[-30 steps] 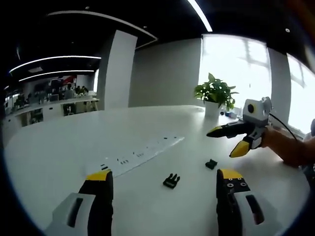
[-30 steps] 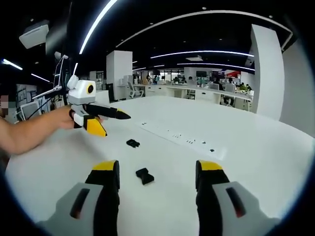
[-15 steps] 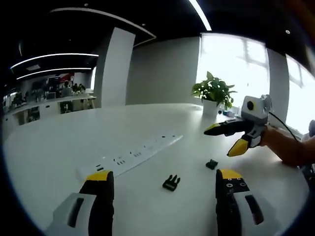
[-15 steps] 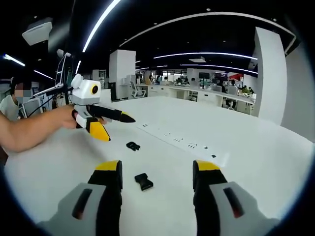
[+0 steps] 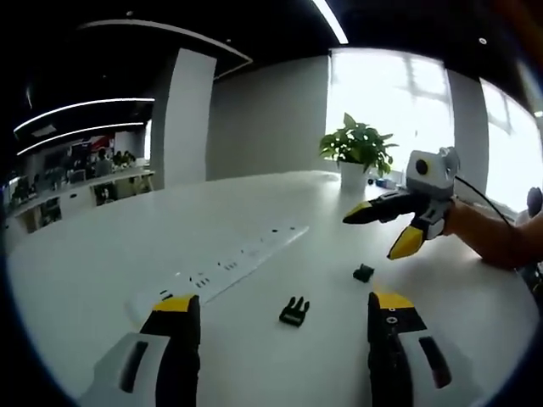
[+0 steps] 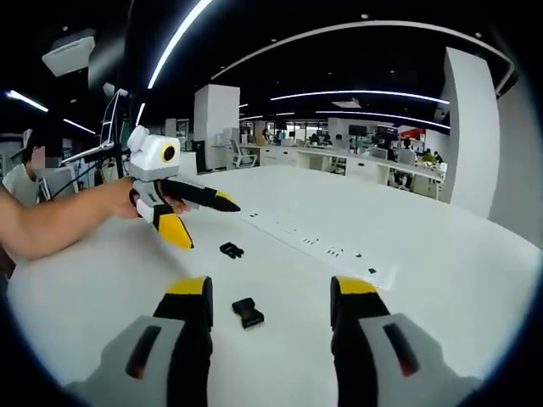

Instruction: Snap the two parts of the plastic buckle together until the buckle closes and remains connected.

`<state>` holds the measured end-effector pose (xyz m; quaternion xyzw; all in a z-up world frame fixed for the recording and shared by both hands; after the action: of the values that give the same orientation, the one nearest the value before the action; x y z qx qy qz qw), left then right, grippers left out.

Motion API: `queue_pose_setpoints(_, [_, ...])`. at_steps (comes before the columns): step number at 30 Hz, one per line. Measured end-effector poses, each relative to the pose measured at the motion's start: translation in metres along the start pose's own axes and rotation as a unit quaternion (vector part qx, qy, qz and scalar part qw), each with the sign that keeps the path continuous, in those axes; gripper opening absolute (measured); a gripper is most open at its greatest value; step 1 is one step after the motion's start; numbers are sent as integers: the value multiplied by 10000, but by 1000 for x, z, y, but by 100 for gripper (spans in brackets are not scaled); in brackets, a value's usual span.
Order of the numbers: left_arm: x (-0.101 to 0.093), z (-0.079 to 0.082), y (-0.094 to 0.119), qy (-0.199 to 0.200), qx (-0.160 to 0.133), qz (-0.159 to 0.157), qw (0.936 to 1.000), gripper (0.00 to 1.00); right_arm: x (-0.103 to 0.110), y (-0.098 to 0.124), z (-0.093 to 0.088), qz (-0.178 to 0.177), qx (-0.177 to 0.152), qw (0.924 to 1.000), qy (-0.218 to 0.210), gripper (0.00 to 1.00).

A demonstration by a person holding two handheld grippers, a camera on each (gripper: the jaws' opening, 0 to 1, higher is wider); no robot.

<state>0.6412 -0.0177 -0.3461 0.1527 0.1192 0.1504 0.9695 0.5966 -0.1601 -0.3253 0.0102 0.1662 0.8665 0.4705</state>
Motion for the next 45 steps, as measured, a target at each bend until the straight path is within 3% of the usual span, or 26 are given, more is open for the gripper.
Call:
queue_pose_setpoints(6, [3,-7,-3,8,84,-75,9999,78,-3,0,-4,39,16,10000,-8,55])
queue_pose_setpoints(12, [1,-4,-3,-7,2,-230,9997,75,1,-2,-13,145,118,9998,42,55])
queue_pose_setpoints(22, [-6,-6,-12,-371,222,-449,9981,71,2,-3,-14,184,129,9997,-5,56])
queue_pose_setpoints(36, [-15,-9,-15,-193,285,-688,9970,68,18,-5,-22,685,270,9972,-107,56])
queue_pose_setpoints(45, [-17,-12,-16,-137,399,-731,9964,63,21,-4,-23,738,295,9968,-129,50])
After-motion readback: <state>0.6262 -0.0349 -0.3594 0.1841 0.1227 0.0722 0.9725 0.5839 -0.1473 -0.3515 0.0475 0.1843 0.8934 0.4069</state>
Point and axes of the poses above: the point that each gripper's makers call its tool centre point, and the gripper's own axes: y roughly backward along the fingers, x roughly to its left, z roughly out of its top, the point moved 2 cm from there along y, roughly backward along the fingers, and after that the axes turned 12 degrees about -z, right-handed, at the moved point
